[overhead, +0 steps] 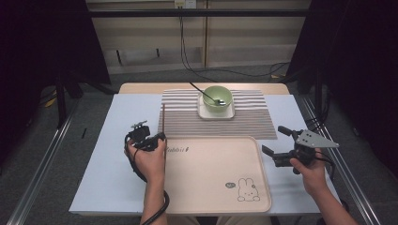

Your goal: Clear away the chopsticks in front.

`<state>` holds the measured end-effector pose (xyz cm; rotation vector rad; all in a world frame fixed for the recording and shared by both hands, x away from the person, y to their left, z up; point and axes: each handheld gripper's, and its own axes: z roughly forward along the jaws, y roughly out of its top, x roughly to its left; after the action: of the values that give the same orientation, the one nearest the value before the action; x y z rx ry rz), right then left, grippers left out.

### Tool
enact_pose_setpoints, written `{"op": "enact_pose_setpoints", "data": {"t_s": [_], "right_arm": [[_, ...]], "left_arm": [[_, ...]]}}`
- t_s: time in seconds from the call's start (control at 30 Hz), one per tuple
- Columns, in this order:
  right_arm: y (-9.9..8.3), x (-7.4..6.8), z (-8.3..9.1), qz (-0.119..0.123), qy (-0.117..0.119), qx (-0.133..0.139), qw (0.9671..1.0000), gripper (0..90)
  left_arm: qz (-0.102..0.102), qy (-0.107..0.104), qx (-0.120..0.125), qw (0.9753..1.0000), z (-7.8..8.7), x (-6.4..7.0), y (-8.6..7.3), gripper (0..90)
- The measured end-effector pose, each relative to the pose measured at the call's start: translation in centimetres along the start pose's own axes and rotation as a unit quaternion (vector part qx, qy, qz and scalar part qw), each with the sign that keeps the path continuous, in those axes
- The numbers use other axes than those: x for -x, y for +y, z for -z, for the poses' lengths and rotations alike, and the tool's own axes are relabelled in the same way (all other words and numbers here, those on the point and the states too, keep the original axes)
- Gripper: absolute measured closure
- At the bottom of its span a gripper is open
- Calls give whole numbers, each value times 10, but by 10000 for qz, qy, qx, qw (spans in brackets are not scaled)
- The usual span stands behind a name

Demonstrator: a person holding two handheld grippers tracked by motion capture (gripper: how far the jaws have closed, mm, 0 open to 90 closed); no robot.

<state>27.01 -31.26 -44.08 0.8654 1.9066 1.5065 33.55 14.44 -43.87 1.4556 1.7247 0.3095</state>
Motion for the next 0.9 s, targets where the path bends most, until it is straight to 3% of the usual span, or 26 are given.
{"op": "enact_pose_setpoints", "data": {"t_s": [0.07,0.17,0.9], "right_arm": [[0,0,1,12,49,-59,10000,27],[0,0,0,8,-30,3,10000,27],[0,0,1,-12,-20,-8,10000,28]], "left_arm": [[88,-28,32,10000,1,-2,-4,859],[55,-15,49,10000,4,-2,-9,859],[47,-78,100,9999,23,-11,-36,858]]}}
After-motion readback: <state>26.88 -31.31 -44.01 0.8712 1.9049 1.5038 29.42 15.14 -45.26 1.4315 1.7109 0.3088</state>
